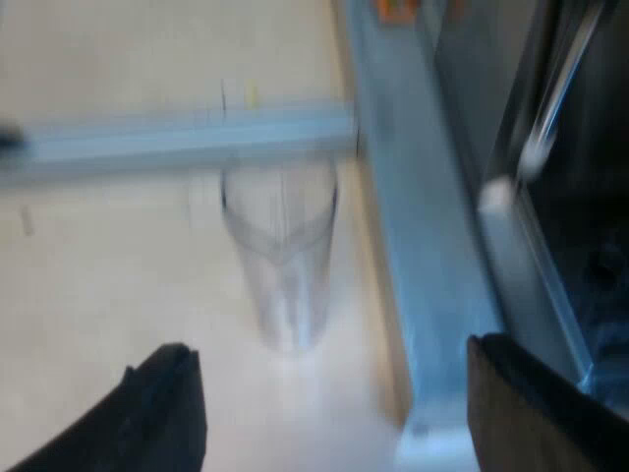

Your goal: Pour the beans into the coffee machine

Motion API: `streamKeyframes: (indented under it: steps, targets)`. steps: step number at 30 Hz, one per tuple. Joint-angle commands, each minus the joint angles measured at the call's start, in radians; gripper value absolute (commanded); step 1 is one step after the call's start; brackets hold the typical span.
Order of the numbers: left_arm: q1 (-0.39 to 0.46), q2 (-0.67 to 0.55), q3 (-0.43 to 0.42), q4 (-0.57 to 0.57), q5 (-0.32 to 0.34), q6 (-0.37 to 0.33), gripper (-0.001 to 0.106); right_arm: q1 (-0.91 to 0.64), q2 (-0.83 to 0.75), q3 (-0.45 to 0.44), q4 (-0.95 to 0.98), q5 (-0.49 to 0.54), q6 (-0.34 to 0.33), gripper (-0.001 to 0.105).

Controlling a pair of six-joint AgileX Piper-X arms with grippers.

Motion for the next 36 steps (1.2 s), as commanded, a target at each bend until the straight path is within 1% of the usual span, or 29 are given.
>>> streamKeyframes:
  steps: [1,2,3,4,6,8,10,11,12,13,14,17,18,20,23,24,26,28,29,31,33,34,36]
  targets:
    - [-0.045,-0.024,-0.073,-0.002,-0.004,-0.017,0.06,-0.007,-0.034,-0.02,0.051,-0.006,0.001,0.073]
    - [-0.068,-0.024,-0.105,-0.003,-0.003,-0.014,0.06,-0.007,-0.061,-0.032,0.092,-0.006,-0.001,0.073]
    - [-0.076,-0.024,-0.115,-0.003,-0.004,-0.012,0.06,-0.007,-0.083,-0.042,0.12,-0.006,-0.002,0.073]
    - [-0.107,-0.024,-0.165,-0.003,-0.004,-0.012,0.06,-0.007,-0.122,-0.073,0.196,-0.006,-0.002,0.073]
    - [-0.135,-0.024,-0.215,-0.003,-0.002,-0.014,0.06,-0.007,-0.148,-0.116,0.264,-0.001,-0.002,0.073]
    - [-0.147,-0.024,-0.243,0.0,0.0,-0.022,0.06,-0.007,-0.156,-0.147,0.306,0.003,-0.002,0.073]
    - [-0.152,-0.024,-0.26,0.006,0.001,-0.031,0.06,-0.007,-0.157,-0.156,0.312,0.006,-0.002,0.073]
    - [-0.158,-0.024,-0.285,0.016,0.0,-0.043,0.06,-0.007,-0.157,-0.198,0.363,0.035,-0.002,0.073]
    - [-0.158,-0.024,-0.313,0.037,0.0,-0.063,0.06,-0.007,-0.157,-0.22,0.388,0.051,-0.002,0.073]
    - [-0.158,-0.024,-0.335,0.051,0.0,-0.068,0.06,-0.007,-0.154,-0.24,0.411,0.068,-0.002,0.073]
    - [-0.158,-0.024,-0.359,0.057,0.0,-0.073,0.06,-0.007,-0.152,-0.301,0.481,0.11,-0.002,0.073]
    - [-0.158,-0.024,-0.397,0.065,0.0,-0.093,0.06,-0.007,-0.152,-0.365,0.539,0.171,-0.002,0.073]
    - [-0.158,-0.024,-0.416,0.084,0.0,-0.125,0.06,-0.009,-0.152,-0.393,0.57,0.206,-0.002,0.073]
    - [-0.158,-0.024,-0.438,0.119,0.0,-0.154,0.06,-0.026,-0.151,-0.429,0.62,0.223,-0.005,0.073]
    - [-0.171,-0.024,-0.461,0.162,0.003,-0.16,0.06,-0.102,-0.151,-0.473,0.7,0.212,-0.004,0.073]
    - [-0.174,-0.024,-0.462,0.167,0.003,-0.16,0.06,-0.115,-0.151,-0.481,0.715,0.207,-0.004,0.073]
    - [-0.185,-0.024,-0.467,0.176,0.003,-0.155,0.06,-0.191,-0.151,-0.498,0.743,0.153,-0.007,0.073]
    - [-0.201,-0.024,-0.469,0.178,0.01,-0.151,0.06,-0.314,-0.151,-0.507,0.745,0.052,-0.011,0.073]
    - [-0.219,-0.024,-0.469,0.177,0.022,-0.151,0.06,-0.335,-0.151,-0.507,0.745,0.036,-0.011,0.073]
    - [-0.221,-0.024,-0.469,0.177,0.075,-0.151,0.06,-0.455,-0.151,-0.506,0.748,-0.038,-0.018,0.073]
    - [-0.221,-0.024,-0.469,0.175,0.102,-0.151,0.06,-0.557,-0.151,-0.506,0.75,-0.097,-0.027,0.073]
    - [-0.221,-0.024,-0.469,0.175,0.102,-0.151,0.06,-0.615,-0.151,-0.506,0.754,-0.136,-0.034,0.073]
    - [-0.221,-0.024,-0.469,0.173,0.102,-0.151,0.06,-0.638,-0.151,-0.506,0.756,-0.152,-0.035,0.073]
